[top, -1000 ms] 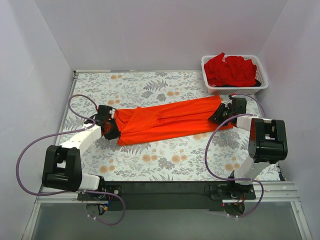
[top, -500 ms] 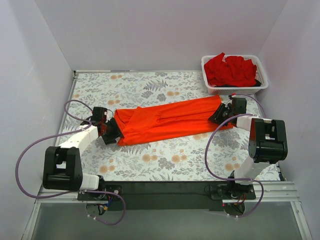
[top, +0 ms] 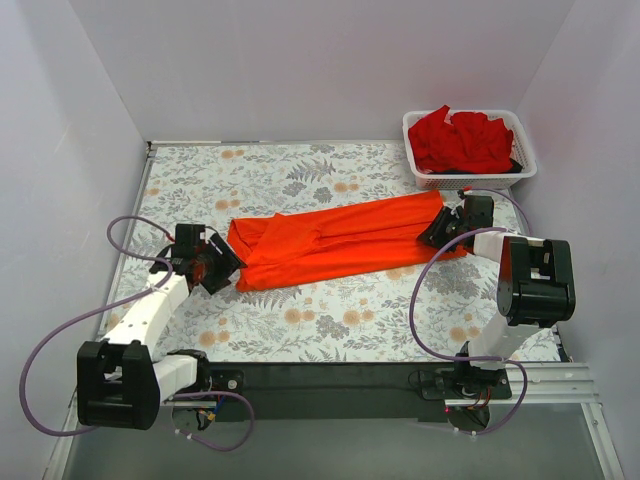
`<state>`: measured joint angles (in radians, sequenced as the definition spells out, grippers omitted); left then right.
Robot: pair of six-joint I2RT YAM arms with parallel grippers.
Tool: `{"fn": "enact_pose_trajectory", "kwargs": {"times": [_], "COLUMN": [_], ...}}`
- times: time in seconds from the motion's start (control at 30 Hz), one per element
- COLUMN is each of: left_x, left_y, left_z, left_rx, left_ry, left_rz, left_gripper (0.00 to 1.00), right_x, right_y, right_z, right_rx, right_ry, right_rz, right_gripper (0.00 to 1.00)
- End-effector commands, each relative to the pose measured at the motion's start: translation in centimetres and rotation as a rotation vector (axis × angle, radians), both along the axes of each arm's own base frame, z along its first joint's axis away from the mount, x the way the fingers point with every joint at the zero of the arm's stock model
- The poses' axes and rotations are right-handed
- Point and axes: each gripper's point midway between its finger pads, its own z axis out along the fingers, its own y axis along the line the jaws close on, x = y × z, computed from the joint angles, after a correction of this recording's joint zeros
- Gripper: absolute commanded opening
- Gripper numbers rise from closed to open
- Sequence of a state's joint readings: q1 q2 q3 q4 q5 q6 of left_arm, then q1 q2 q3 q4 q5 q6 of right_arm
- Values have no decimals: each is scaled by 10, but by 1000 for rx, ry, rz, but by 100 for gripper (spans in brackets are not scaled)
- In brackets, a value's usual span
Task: Fold and stack the t-shirts
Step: Fold the tshirt
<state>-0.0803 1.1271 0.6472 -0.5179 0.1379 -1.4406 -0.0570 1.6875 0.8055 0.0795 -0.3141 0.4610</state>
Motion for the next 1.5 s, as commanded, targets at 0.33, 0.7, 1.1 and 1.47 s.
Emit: {"fn": "enact_pose_trajectory", "kwargs": {"times": [0.33, 0.7, 1.1, 1.47], "left_x": [-17, -25, -4, 39], "left_y": [-5, 21, 55, 67], "left_z": [-32, -54, -57, 15], "left_rx": [-100, -61, 36, 138], "left_ry": [36, 17, 92, -107], "left_rz": [118, 255, 269, 164], "left_gripper": [50, 9, 5, 61], "right_x": [-25, -27, -31, -39], "right_y": [-15, -17, -20, 12], "right_z": [-29, -34, -29, 25], "right_rx": [-63, -74, -88, -180], "right_ry": [111, 120, 115, -24], "right_rz": [-27, -34, -45, 84], "right_gripper": [38, 37, 37, 43]}}
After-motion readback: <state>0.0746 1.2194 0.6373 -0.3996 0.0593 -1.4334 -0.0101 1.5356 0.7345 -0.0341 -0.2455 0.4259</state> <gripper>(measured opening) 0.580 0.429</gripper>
